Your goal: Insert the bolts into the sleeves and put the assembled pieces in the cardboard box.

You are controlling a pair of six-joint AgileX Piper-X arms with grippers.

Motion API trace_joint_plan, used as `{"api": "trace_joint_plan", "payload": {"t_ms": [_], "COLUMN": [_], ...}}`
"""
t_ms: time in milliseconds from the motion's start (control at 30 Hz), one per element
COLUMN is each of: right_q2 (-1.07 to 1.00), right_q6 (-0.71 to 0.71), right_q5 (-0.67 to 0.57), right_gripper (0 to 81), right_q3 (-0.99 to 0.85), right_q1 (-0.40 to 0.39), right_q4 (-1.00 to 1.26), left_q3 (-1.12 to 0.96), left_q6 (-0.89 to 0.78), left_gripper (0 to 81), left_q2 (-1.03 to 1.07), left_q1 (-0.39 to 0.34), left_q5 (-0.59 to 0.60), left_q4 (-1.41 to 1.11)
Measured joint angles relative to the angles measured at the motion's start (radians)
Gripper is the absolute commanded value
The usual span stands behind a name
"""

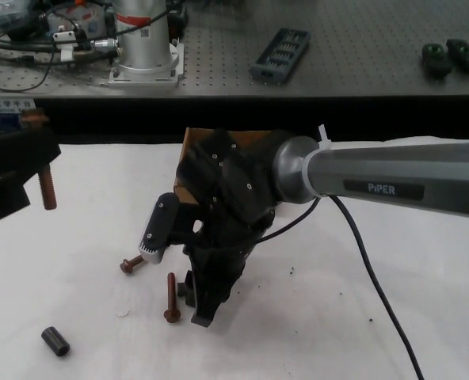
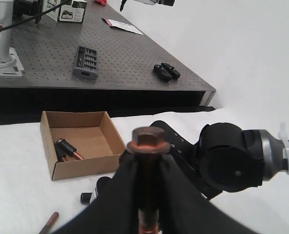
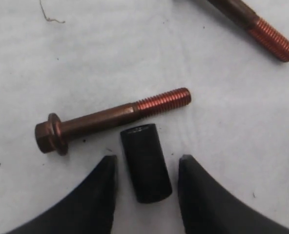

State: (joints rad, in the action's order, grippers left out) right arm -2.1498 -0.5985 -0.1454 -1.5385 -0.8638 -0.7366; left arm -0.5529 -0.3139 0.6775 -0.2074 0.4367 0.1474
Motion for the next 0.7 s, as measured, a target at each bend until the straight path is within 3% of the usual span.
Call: {"api": "trace_joint_plan", "payload": {"t_ms": [233, 533, 700], "right_q2": [0.0, 0.028, 0.097], "right_q6": [0.003, 0.191, 0.225], "right_q5": [0.006, 0.023, -0.066], "right_gripper": [0.3, 1.3, 1.3], "right_q3": [0.0, 0.003, 0.006], "right_q1": [0.0, 0.018, 0.079], "right_q4": [-0.005, -0.039, -0.071], "left_q3": [0.0, 0.003, 0.04], "left_q6": [0.0, 0.0, -0.003], "left_gripper": [0.6, 0.6, 0.6], "left_q2": [0.0, 0.0, 0.0], "left_q1": [0.0, 0.0, 0.0], "left_q5": [0.0, 0.0, -0.014], "left_q4": [0.0, -0.002, -0.014]}}
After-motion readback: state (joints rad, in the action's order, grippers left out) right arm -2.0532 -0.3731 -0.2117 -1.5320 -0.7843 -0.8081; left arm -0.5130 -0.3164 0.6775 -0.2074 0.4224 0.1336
